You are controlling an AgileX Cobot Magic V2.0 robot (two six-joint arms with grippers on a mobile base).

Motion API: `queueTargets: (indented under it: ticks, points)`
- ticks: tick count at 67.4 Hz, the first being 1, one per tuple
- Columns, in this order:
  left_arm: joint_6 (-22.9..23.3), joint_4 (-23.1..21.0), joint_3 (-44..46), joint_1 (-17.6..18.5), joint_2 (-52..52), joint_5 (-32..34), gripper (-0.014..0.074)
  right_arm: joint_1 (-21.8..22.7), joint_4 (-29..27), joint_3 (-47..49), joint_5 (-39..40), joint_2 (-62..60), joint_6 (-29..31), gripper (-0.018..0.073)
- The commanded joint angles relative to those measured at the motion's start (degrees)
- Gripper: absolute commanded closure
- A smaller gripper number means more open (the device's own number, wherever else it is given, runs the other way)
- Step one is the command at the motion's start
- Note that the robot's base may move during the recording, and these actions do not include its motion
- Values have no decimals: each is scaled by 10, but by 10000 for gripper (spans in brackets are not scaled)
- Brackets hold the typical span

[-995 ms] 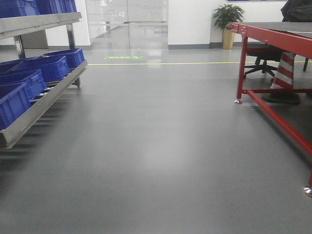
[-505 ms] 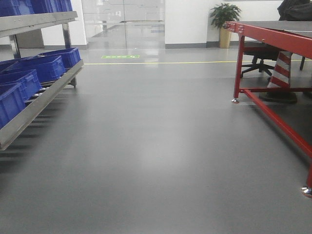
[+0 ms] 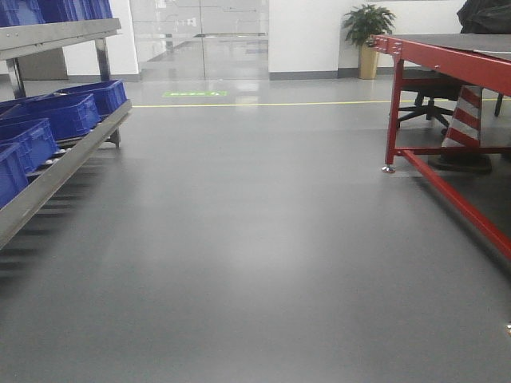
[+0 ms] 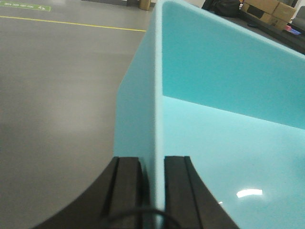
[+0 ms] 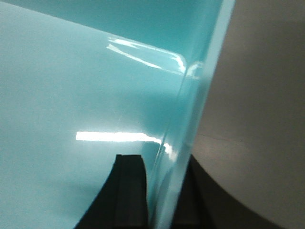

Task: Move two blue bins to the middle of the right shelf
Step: 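Drive the base across the floor carrying the teal bin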

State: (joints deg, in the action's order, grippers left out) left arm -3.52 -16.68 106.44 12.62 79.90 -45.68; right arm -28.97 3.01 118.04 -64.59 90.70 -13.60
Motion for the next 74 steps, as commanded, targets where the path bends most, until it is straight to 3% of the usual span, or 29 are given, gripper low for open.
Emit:
queueTargets:
  ticks: [1, 74]
  points:
    - [7, -8, 9, -2, -7, 47, 707, 2, 15, 4, 4, -7, 22, 712]
    - [7, -8, 9, -2, -7, 47, 707, 2, 15, 4, 4, -7, 22, 712]
